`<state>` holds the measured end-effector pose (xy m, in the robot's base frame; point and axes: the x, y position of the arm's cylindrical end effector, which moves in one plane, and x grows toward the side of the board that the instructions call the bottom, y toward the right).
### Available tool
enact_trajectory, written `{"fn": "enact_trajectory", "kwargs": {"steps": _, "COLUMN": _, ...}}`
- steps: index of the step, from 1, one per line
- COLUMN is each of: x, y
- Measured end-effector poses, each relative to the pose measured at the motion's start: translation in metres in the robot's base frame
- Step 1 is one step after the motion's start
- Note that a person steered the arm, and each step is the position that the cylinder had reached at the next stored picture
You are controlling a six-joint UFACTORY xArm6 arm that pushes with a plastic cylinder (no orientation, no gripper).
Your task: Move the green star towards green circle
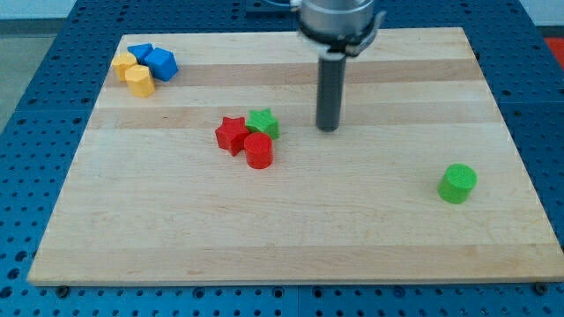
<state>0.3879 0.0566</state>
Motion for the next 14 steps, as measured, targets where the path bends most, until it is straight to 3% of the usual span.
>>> {"fn": "enact_trajectory", "kwargs": {"steps": 1, "x": -0.015, "y": -0.057}}
{"fn": "enact_trajectory", "kwargs": {"steps": 2, "x": -0.005, "y": -0.087}}
{"fn": "enact_trajectory", "kwargs": {"steps": 3, "x": 0.037, "y": -0.075}}
{"fn": "enact_trajectory", "kwargs": {"steps": 5, "x": 0.042, "y": -0.079}}
{"fn": "enact_trajectory", "kwargs": {"steps": 9, "x": 0.041, "y": -0.153}}
{"fn": "enact_trajectory", "kwargs": {"steps": 13, "x": 0.11, "y": -0.055}}
{"fn": "enact_trajectory", "kwargs": {"steps": 14, "x": 0.105, "y": -0.11}}
